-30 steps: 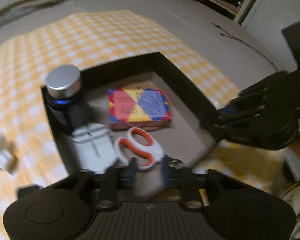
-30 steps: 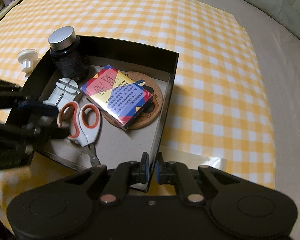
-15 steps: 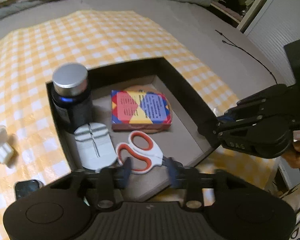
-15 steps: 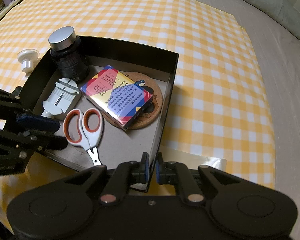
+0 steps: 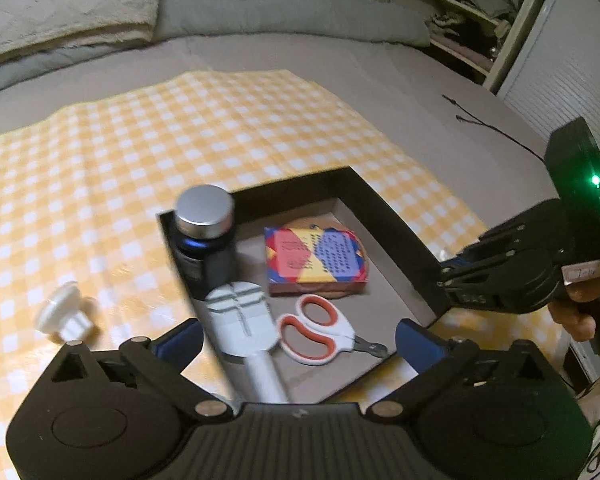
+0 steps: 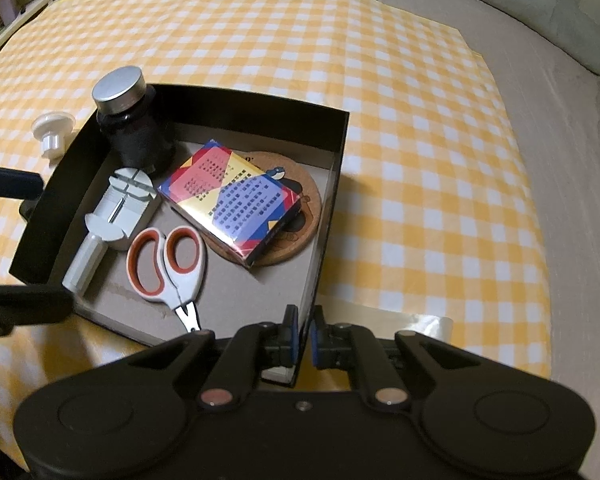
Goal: Organize rigid objects
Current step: 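Move the left tool back toward the smartwatch on the cloth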
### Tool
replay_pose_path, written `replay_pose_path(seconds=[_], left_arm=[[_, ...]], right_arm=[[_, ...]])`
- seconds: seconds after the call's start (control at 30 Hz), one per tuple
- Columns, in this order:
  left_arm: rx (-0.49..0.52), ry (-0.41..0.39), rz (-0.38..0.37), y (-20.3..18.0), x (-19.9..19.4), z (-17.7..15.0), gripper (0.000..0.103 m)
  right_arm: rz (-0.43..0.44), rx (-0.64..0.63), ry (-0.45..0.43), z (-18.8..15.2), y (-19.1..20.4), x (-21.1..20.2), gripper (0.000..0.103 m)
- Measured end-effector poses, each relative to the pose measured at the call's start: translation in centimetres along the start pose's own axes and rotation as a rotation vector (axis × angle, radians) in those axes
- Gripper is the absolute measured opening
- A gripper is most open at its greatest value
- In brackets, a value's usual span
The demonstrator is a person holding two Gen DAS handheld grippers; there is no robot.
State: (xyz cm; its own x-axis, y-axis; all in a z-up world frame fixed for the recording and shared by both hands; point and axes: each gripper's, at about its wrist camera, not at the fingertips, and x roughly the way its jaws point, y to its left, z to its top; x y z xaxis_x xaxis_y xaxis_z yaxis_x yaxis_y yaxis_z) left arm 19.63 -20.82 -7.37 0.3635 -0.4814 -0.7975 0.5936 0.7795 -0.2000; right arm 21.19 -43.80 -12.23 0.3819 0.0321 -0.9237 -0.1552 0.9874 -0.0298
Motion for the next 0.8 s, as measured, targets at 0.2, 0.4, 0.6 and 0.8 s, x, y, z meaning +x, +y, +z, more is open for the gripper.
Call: replay_pose_path(seconds=[0.2,0.4,0.6,0.8], left_arm=[[-0.017,-0.047,0.040,2.0,-1.8,-0.5,0.103],[-0.035,-0.086,0.103,5.1,-3.6,-1.4,0.103],[-0.048,-0.095,0.192,8.7,-4.6,-3.7,0.103],[-0.056,-0.032,0.234,11.2,-3.9,-6.9,0.103]], right_arm=[[0.031,0.069,-0.018,0.1,-0.8,-0.5,0.005],[0.020,0.078,-0.033,0.2,-0.7,-0.8,0.005],[0.008,0.066,-0.034,0.1,-0.6,-0.9,0.005],[-0.007,0.053,-0.030,0.2,-0.3,-0.9,0.005]])
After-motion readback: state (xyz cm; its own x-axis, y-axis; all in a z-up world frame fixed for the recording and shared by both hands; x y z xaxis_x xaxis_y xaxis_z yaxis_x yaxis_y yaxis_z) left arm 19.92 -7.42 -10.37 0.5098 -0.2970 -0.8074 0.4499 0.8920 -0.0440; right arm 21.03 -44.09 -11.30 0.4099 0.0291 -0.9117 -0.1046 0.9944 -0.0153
